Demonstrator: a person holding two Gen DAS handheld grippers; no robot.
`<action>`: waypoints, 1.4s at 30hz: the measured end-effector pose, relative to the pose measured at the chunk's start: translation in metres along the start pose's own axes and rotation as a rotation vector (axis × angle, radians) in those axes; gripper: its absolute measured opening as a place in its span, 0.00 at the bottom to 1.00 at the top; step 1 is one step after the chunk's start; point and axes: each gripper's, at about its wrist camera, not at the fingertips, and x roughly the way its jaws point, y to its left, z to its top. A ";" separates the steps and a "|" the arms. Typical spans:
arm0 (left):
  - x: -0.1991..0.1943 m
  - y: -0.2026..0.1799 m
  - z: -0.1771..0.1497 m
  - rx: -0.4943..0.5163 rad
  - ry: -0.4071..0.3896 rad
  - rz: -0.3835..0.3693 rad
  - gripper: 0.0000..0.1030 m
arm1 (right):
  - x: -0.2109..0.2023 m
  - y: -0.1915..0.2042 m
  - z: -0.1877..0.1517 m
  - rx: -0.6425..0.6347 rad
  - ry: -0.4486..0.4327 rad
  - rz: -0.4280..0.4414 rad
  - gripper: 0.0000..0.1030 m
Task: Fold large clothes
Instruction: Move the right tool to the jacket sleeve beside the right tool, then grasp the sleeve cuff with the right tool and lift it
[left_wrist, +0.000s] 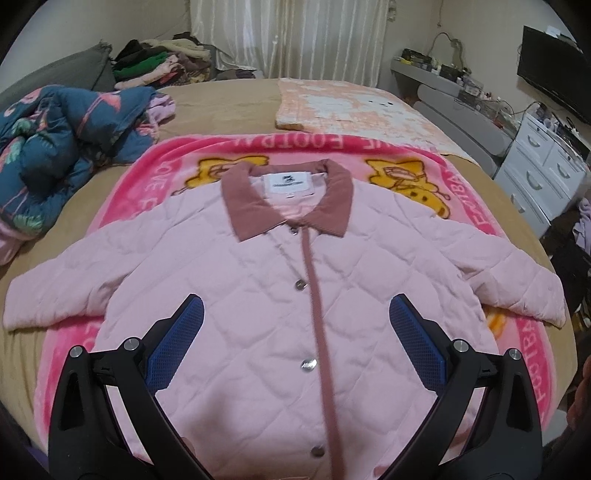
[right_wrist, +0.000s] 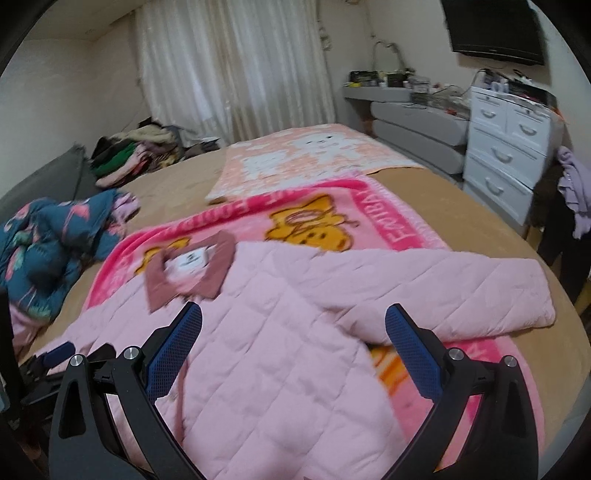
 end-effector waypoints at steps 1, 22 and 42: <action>0.003 -0.002 0.003 0.003 -0.002 -0.002 0.91 | 0.004 -0.007 0.003 0.014 -0.001 -0.011 0.96; 0.102 -0.080 0.024 0.073 0.078 -0.021 0.91 | 0.085 -0.212 -0.013 0.455 0.053 -0.304 0.96; 0.142 -0.095 0.020 0.094 0.119 0.003 0.91 | 0.126 -0.382 -0.083 0.981 0.057 -0.312 0.95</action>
